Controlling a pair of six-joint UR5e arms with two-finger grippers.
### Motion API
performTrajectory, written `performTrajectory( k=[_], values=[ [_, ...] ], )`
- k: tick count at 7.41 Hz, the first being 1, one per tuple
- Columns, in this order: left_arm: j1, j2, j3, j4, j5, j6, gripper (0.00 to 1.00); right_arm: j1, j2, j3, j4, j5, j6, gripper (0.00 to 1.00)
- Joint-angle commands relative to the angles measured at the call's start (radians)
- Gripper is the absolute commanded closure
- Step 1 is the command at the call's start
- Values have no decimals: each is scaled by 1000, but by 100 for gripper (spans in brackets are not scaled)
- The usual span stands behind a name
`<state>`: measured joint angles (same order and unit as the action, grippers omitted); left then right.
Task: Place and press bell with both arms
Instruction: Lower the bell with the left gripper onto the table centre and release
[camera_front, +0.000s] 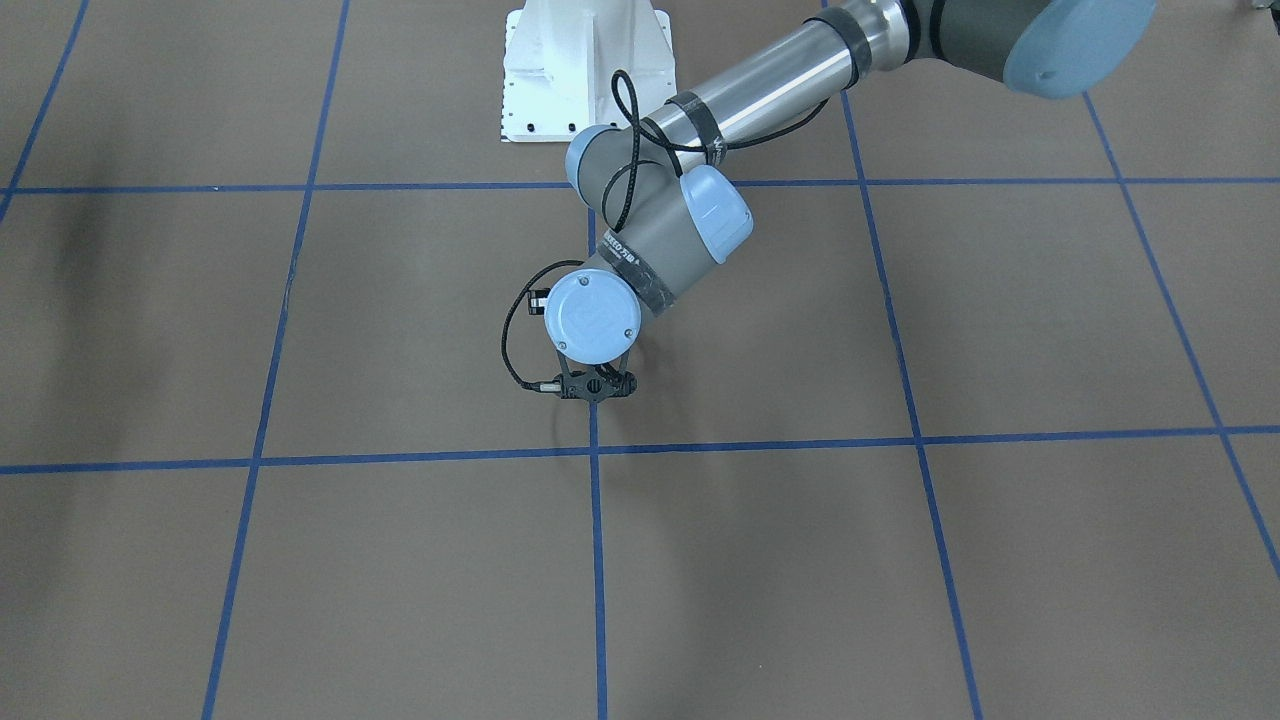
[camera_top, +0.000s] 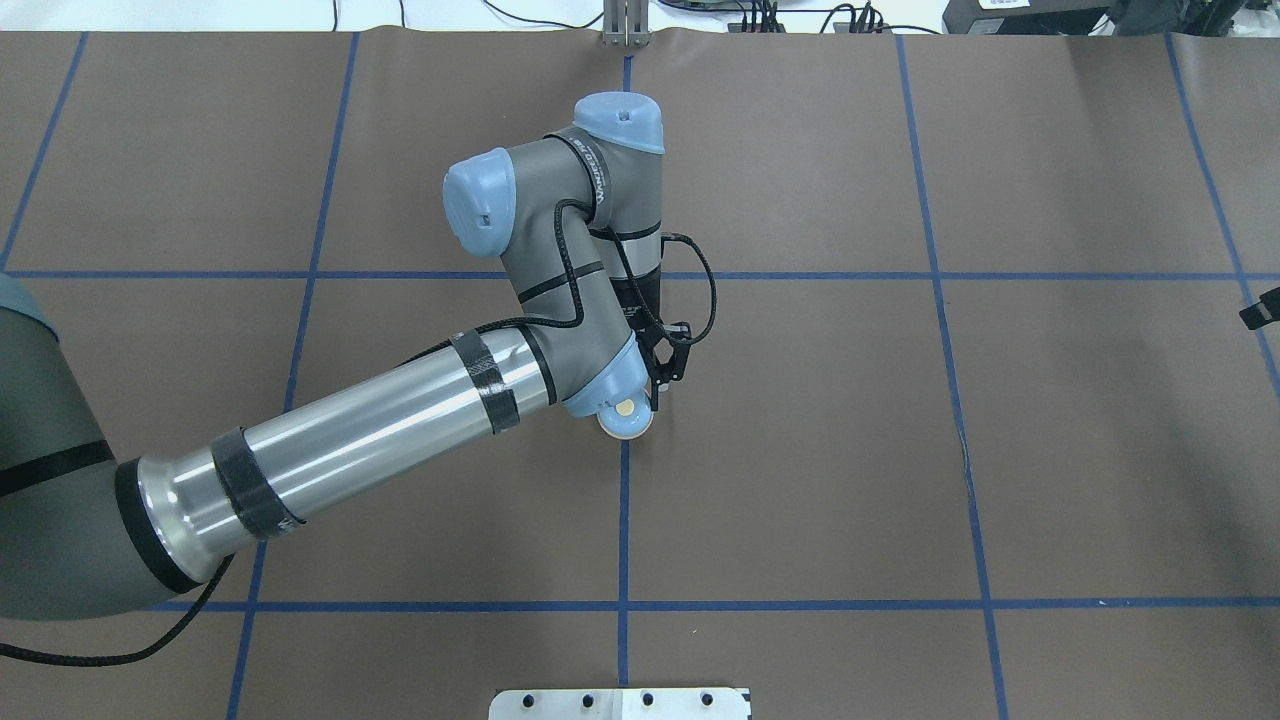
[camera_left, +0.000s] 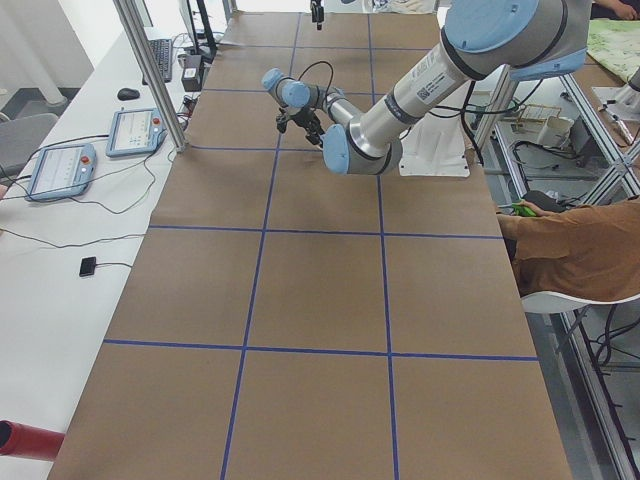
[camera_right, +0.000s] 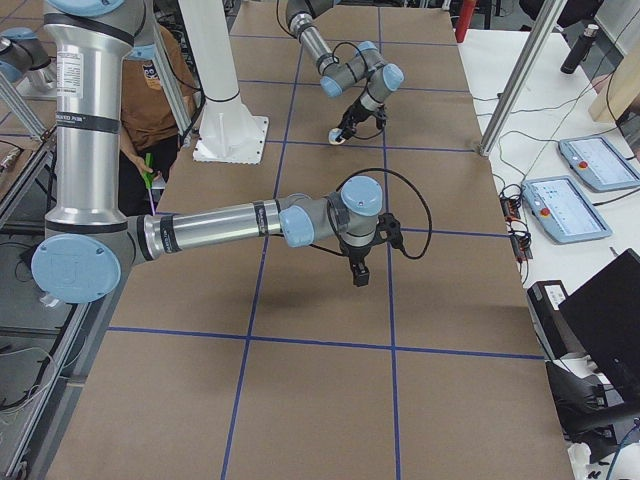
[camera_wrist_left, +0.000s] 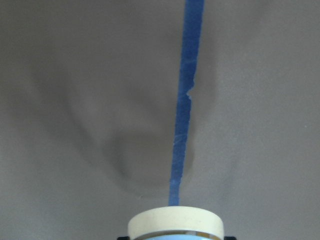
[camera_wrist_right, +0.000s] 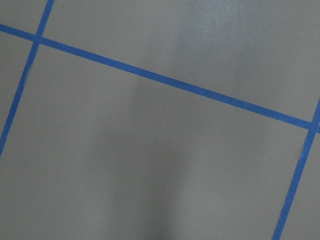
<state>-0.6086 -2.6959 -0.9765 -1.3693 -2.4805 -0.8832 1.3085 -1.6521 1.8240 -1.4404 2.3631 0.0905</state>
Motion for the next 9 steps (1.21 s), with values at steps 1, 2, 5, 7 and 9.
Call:
performTrajectory(
  k=[1,2,5,7,9],
  values=[
    [4,-2,19,-14,11,-6,88,0,0,-6,0,-1,1,0],
    [7,-2,28,-31,11,-9,86,-2,0,-11,0,-1,2,0],
    [10,-1,33,-43,11,-11,67,-2,17,-23,0,1,0,0],
    [10,-1,33,-44,11,-17,41,-2,17,-23,0,1,0,0],
    [10,-1,33,-44,17,-19,35,-2,18,-23,0,1,0,0]
  ],
)
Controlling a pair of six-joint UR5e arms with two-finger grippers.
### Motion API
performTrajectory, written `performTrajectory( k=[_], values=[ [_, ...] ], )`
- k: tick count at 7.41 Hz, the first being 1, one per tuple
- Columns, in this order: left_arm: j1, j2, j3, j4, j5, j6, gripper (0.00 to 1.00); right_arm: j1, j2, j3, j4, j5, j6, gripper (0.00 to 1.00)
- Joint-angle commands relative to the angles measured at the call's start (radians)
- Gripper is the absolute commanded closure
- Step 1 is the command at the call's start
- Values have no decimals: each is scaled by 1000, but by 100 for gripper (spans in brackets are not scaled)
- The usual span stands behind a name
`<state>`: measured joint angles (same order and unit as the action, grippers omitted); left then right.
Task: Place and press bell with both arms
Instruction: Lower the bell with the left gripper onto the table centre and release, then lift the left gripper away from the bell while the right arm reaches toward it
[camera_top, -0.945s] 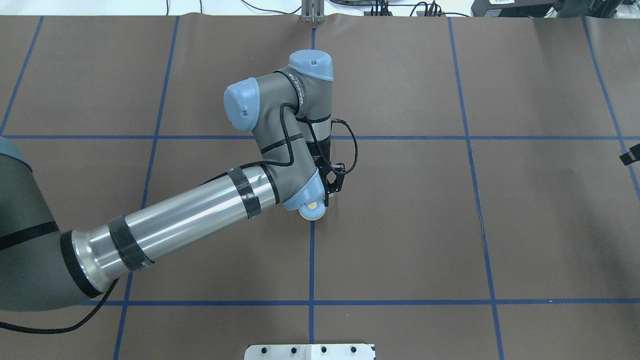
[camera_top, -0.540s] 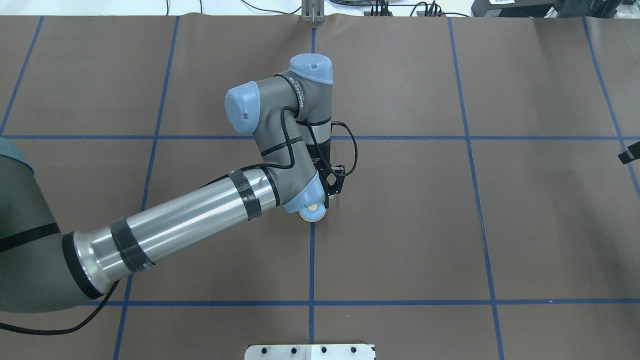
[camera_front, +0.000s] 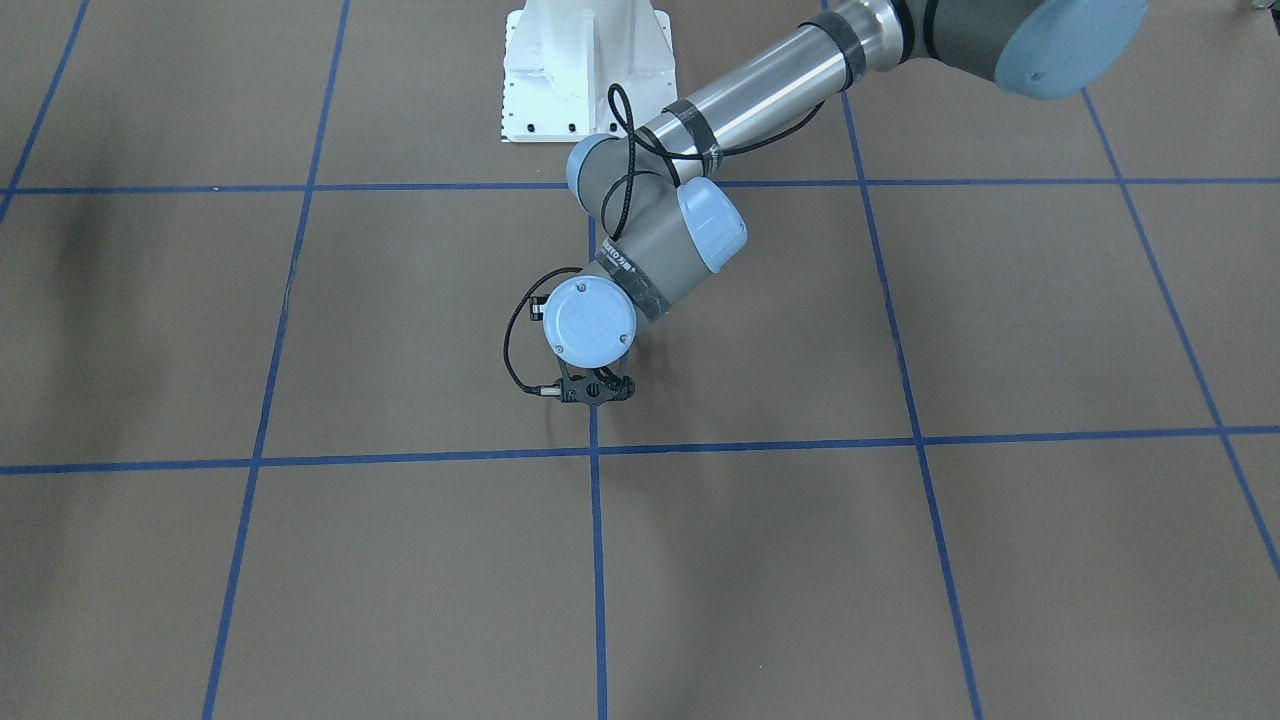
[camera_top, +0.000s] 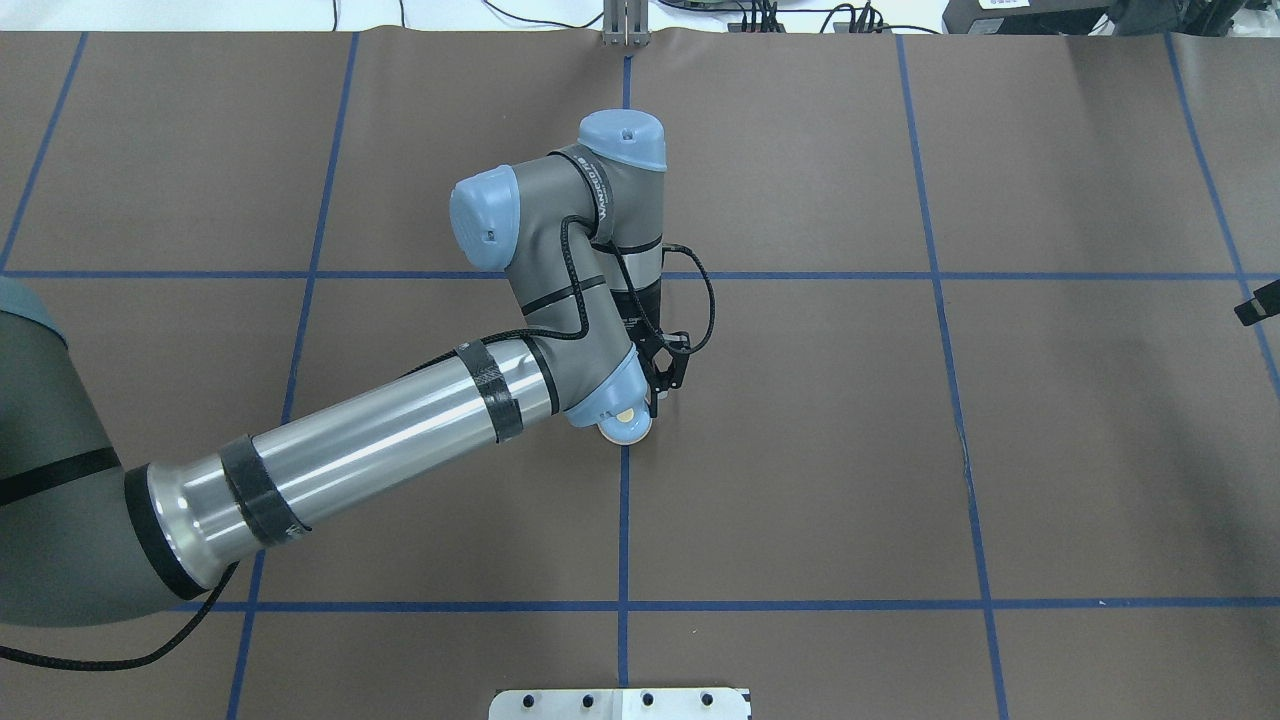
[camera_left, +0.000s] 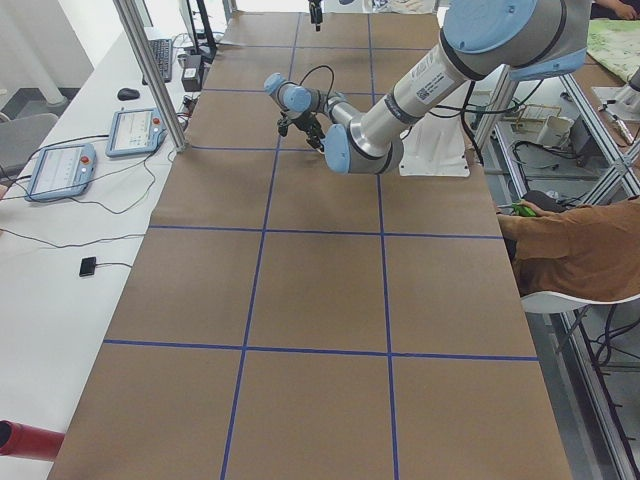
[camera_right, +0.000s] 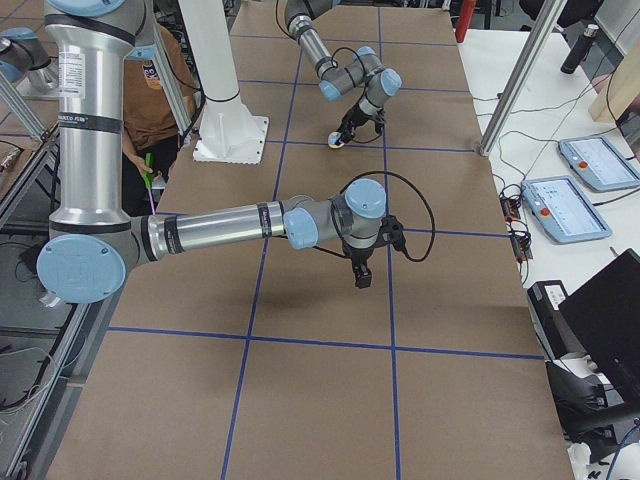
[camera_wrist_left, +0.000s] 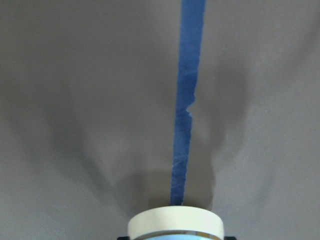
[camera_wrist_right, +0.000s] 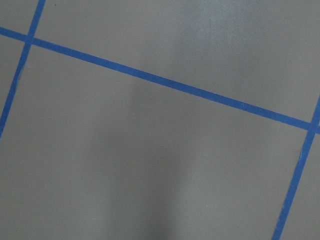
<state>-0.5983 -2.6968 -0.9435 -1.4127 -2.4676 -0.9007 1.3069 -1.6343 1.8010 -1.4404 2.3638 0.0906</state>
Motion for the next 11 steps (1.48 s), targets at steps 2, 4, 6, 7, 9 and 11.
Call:
performTrajectory(
  k=[2,4,6,7,9,11],
  values=[
    [0,0,0,-3,18,-24,30,0,2,0,0,0,0,0],
    [0,0,0,-11,18,-30,9,0,2,-2,0,0,0,0],
    [-15,0,-14,-38,18,-75,4,0,26,-3,0,-2,0,0],
    [-56,0,-70,-40,19,-92,2,-3,59,-5,-2,-2,1,0],
    [-136,87,-298,18,16,-93,1,-75,123,-2,0,-17,58,0],
    [-216,345,-659,60,19,-80,1,-276,307,12,0,-110,489,0]
  ],
)
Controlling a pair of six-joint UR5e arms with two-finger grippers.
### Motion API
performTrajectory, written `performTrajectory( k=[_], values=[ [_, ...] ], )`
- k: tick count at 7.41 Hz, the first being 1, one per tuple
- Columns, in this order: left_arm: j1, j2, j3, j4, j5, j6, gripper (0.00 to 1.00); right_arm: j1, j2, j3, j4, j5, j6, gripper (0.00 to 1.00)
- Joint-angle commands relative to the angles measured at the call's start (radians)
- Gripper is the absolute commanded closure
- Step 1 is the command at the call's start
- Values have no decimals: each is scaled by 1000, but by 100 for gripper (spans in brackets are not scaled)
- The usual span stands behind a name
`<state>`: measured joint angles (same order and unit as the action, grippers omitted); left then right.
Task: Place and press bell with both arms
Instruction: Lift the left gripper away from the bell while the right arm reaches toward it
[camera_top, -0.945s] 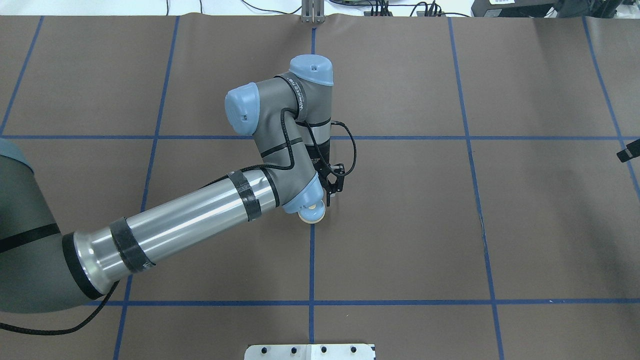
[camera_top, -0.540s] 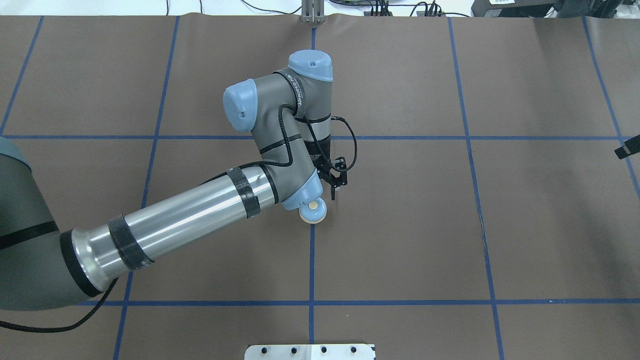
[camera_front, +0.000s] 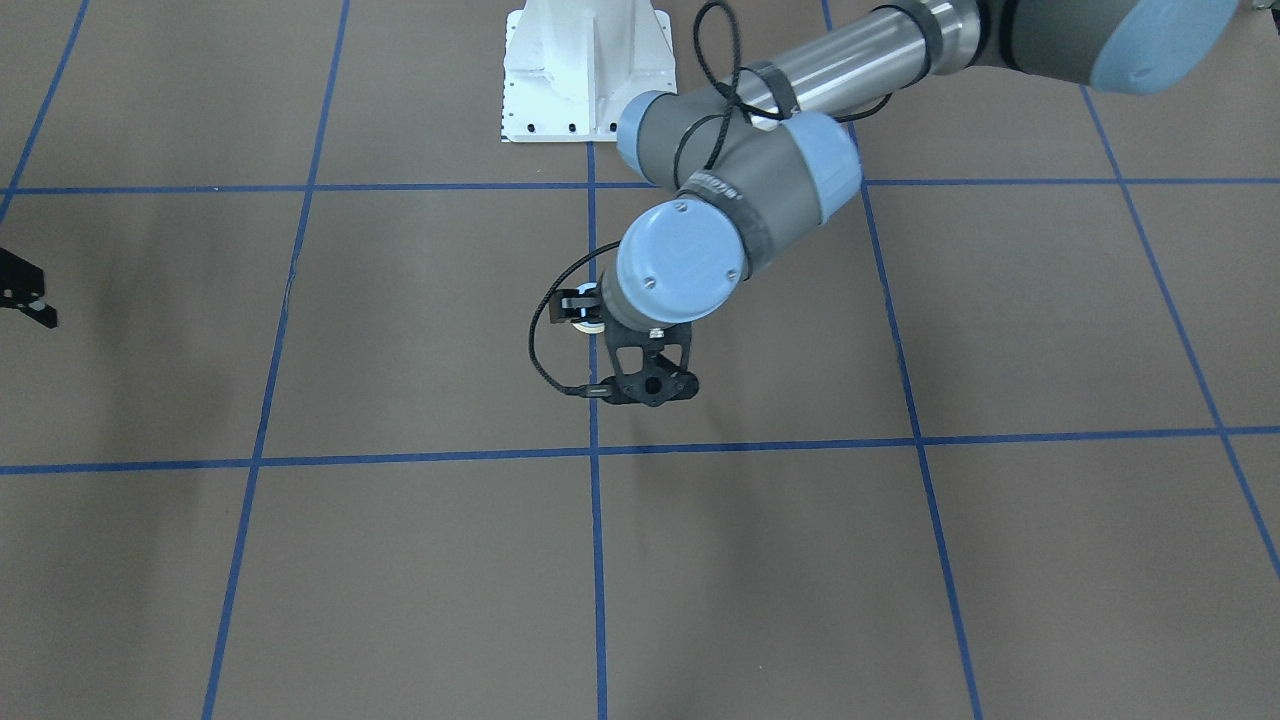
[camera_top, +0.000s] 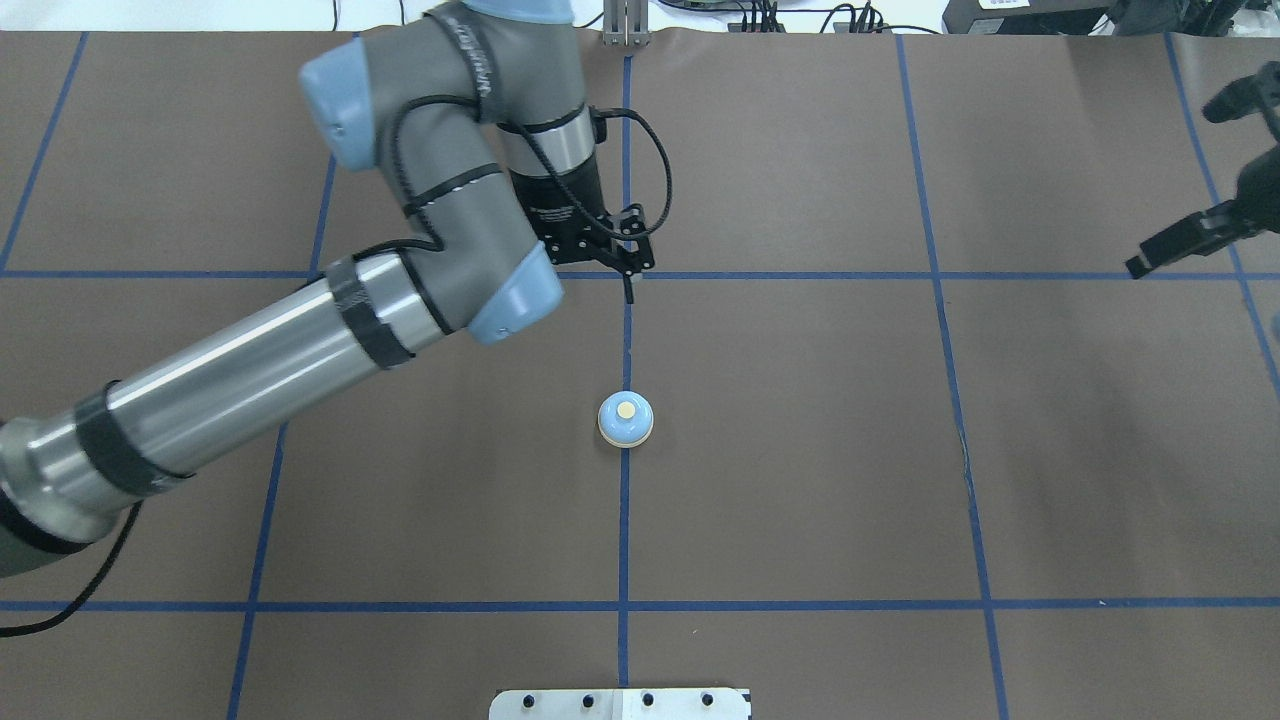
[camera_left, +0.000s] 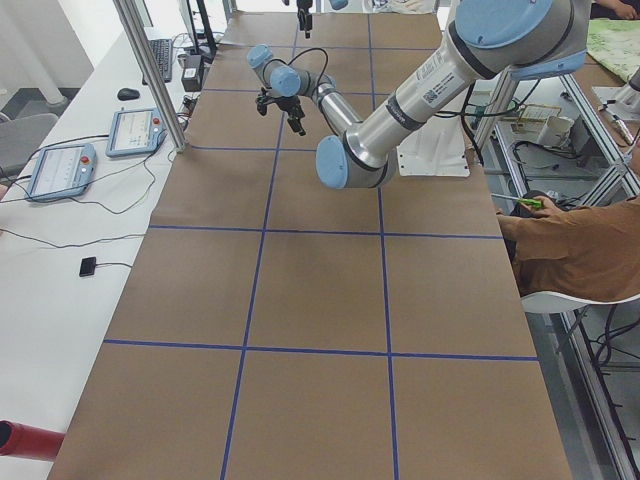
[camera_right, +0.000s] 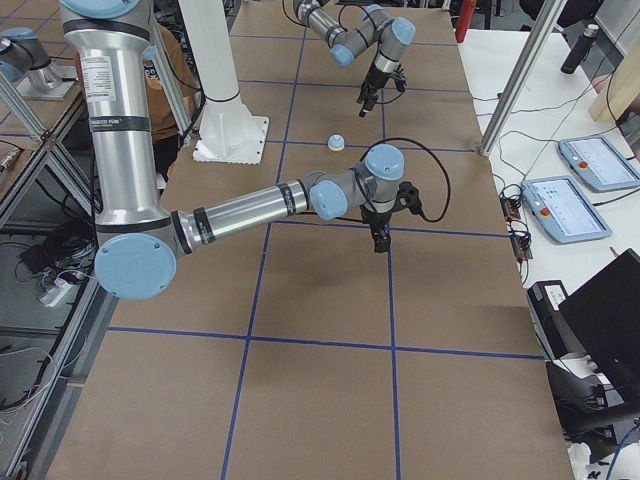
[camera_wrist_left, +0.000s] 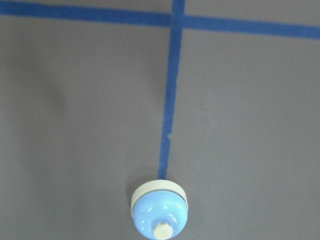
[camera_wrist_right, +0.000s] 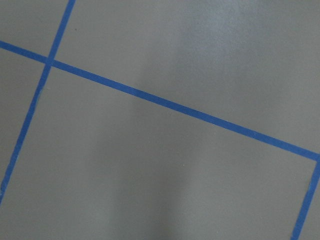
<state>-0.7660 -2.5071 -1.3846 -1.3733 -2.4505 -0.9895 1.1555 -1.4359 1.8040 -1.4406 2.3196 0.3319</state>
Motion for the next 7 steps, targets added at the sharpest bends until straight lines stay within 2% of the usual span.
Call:
performTrajectory(
  k=[1,2,3,4,5,6,7],
  values=[
    [-112,272,-335,17,1,40,1,-225,170,27,0,-133,383,0],
    [-149,383,-422,19,2,146,1,-313,251,25,-4,-158,591,0],
    [-182,466,-470,17,2,251,1,-420,315,28,-4,-248,757,0],
    [-226,499,-476,16,2,279,1,-539,372,20,-7,-352,900,0],
    [-237,513,-475,17,2,320,1,-619,452,-26,-6,-406,1100,12],
    [-237,514,-476,17,4,325,1,-648,519,-78,-9,-416,1152,86],
    [-236,514,-473,17,2,324,1,-684,523,-100,-7,-439,1138,100]
  ],
)
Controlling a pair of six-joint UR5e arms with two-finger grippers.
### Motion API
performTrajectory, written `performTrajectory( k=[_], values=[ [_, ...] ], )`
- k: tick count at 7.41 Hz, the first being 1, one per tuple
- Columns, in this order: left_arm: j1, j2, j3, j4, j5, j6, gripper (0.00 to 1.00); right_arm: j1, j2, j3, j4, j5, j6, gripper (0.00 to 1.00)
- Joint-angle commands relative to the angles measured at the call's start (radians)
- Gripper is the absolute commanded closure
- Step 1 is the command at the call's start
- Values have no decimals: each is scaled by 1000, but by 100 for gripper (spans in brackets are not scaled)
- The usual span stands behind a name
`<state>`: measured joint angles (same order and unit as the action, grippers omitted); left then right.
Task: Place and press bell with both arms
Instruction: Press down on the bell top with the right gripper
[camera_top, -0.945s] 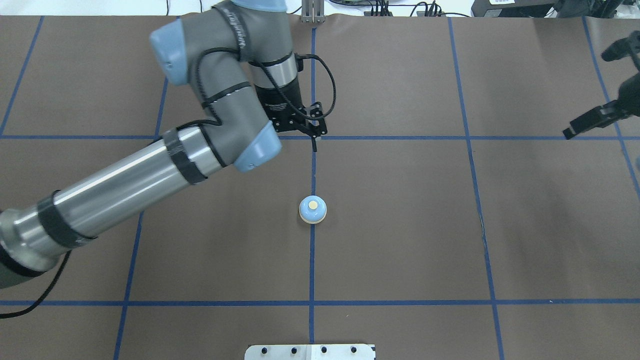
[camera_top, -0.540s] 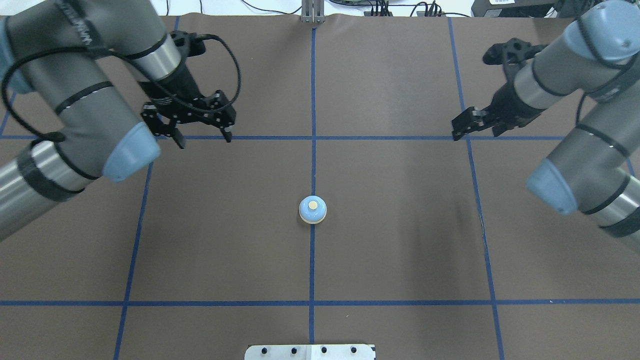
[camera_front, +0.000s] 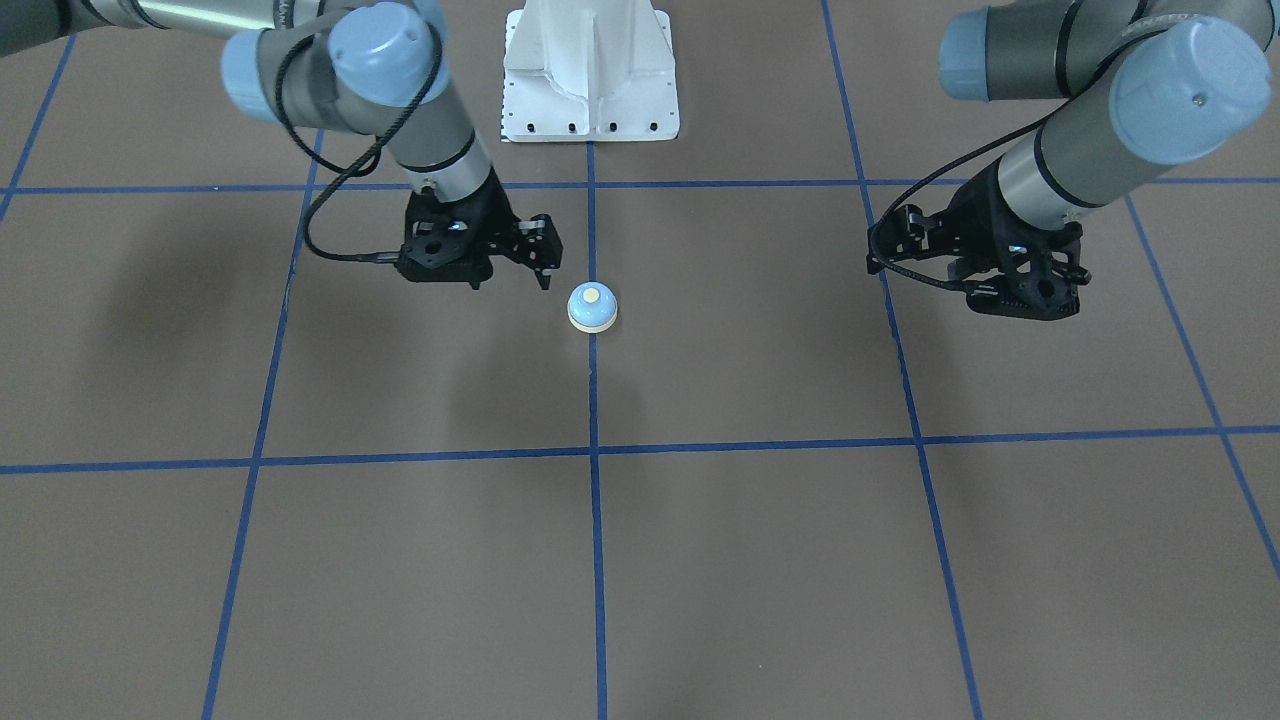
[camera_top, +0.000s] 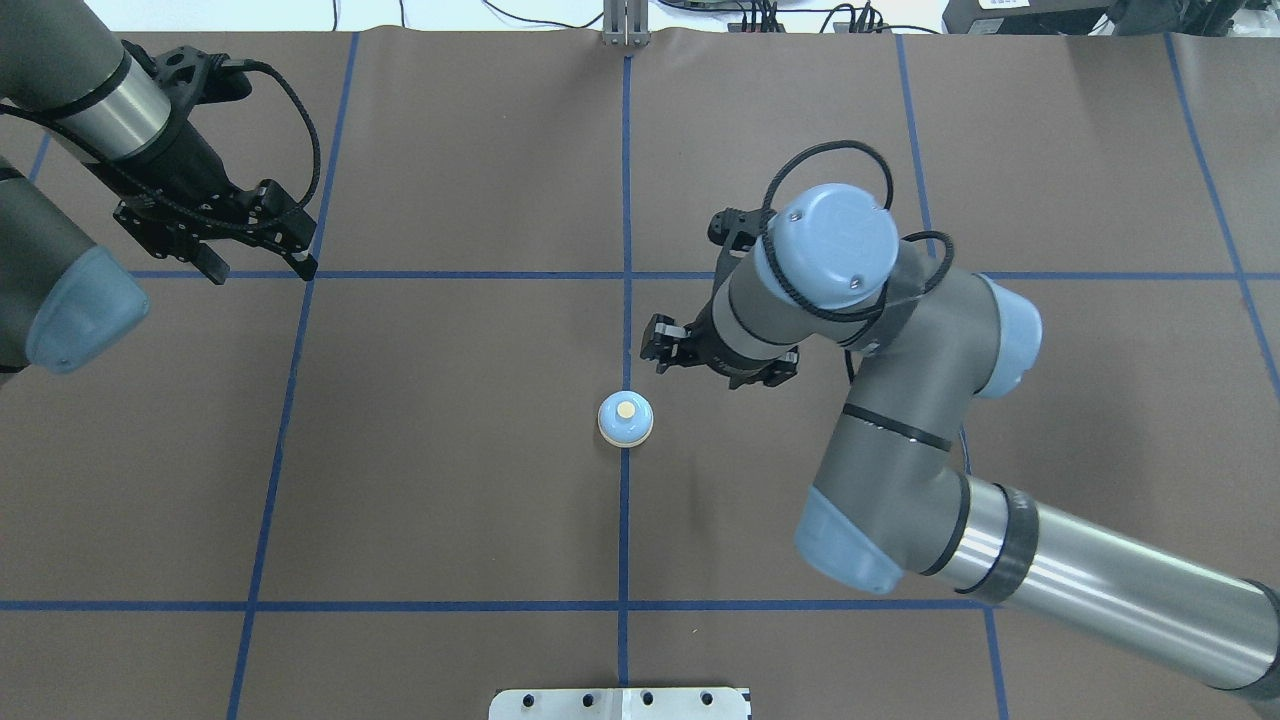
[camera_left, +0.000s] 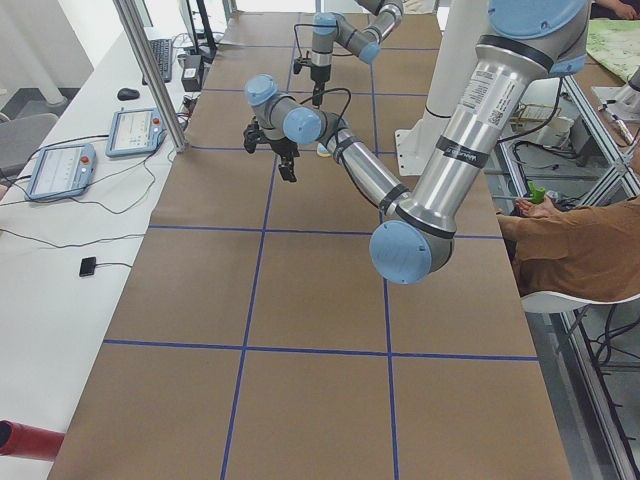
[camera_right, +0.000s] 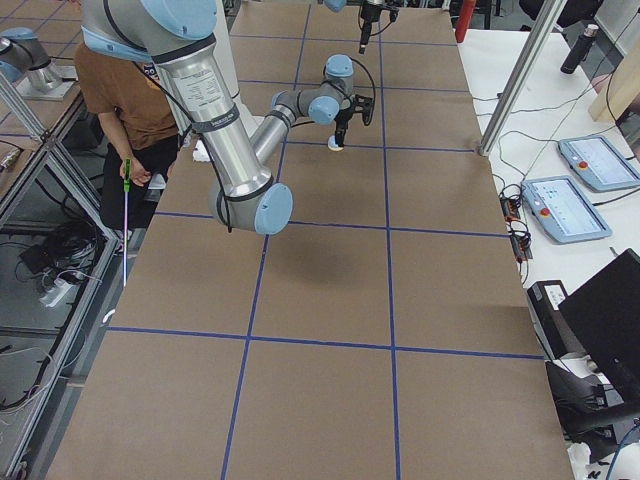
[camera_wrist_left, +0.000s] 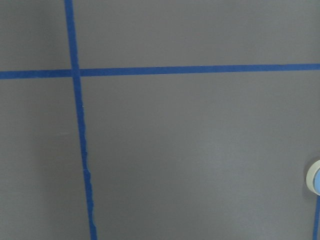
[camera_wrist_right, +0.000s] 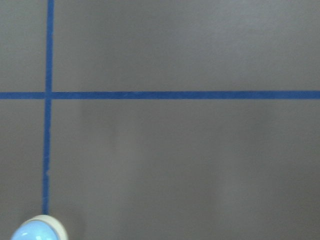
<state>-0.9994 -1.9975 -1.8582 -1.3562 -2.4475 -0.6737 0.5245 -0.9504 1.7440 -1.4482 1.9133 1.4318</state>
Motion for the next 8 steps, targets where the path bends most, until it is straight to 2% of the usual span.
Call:
performTrajectory(
  k=[1,2,3,8],
  values=[
    [-1,5,-1,2,-1,8,1,-66,56,-62,0,-42,10,100],
    [1,6,-1,2,-1,8,1,-66,123,-143,0,-42,9,100],
    [1,6,-3,2,-1,8,1,-66,145,-174,0,-40,7,100],
    [-1,6,-10,2,-1,2,1,-78,144,-213,3,-42,7,100]
  ],
)
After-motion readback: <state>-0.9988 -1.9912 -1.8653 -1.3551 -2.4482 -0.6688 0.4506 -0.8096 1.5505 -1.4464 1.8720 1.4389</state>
